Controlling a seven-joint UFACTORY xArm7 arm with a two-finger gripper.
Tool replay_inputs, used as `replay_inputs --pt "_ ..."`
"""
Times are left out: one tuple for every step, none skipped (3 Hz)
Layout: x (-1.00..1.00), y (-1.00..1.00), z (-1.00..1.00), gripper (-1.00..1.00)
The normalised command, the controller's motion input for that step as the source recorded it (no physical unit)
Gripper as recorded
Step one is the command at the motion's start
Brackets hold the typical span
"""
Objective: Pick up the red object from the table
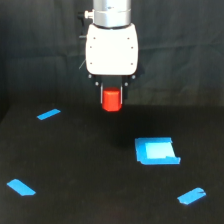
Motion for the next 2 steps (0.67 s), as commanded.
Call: replay_inputs --pt "0.03 0.03 0.08 -0.98" --pt "0.00 0.05 0.04 -0.87"
